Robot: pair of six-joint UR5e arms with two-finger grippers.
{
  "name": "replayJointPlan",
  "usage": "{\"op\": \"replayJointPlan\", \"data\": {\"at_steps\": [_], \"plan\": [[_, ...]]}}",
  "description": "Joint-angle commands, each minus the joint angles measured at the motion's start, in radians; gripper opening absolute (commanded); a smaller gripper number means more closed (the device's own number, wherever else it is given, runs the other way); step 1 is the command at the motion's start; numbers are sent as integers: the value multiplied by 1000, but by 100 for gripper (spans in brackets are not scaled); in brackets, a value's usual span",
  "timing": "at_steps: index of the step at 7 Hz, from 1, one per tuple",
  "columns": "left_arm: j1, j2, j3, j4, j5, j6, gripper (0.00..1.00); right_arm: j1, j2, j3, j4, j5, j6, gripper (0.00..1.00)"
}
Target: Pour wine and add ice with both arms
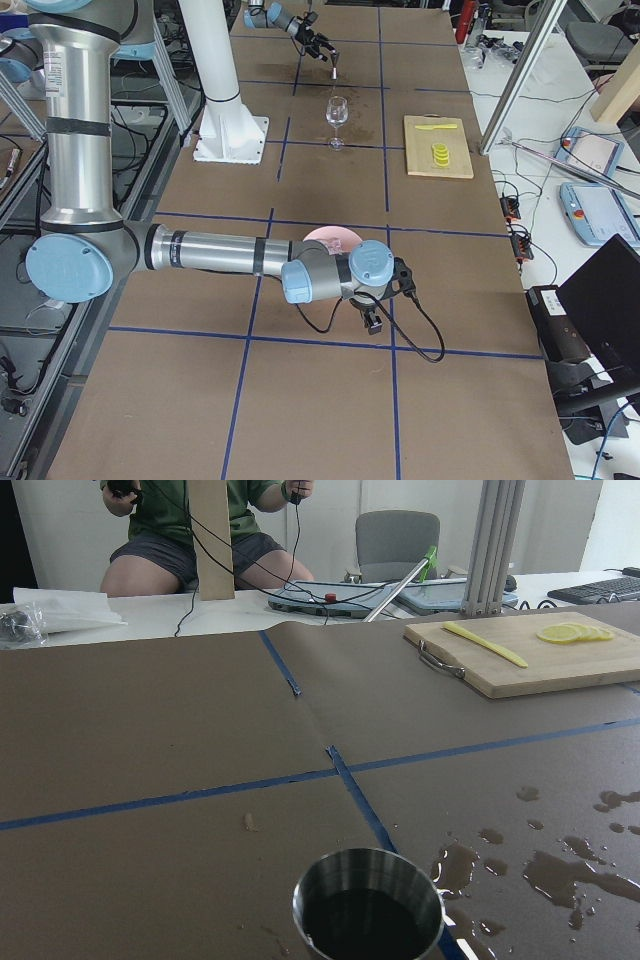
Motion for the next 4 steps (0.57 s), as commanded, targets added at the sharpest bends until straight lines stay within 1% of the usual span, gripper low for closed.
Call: {"op": "replayJointPlan", "data": {"at_steps": [1,3,4], "plan": [[6,-45,17,3,44,0,99,0,-1,-2,0,0,1,100],[6,-83,95,1,128,0,99,0,-1,-2,0,0,1,100],[6,-97,107,0,136,1,99,0,-3,-1,0,0,1,100]]}}
